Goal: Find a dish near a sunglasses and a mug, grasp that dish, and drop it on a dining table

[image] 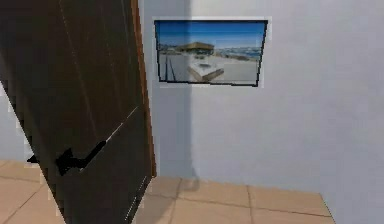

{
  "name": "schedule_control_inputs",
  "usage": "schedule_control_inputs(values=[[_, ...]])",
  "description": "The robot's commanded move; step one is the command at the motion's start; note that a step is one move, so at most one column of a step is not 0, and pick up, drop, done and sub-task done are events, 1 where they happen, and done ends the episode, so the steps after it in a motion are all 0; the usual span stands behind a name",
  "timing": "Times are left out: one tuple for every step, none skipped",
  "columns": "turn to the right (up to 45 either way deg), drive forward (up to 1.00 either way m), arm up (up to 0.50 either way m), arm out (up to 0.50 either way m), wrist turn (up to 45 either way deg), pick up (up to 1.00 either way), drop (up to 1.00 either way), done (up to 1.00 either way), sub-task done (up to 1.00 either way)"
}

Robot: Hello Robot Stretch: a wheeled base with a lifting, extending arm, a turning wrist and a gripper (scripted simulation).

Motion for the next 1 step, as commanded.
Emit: schedule_control_inputs(values=[[-45.0, 0.00, 0.00, 0.00, 0.0, 0.00, 0.00, 0.00, 0.00]])
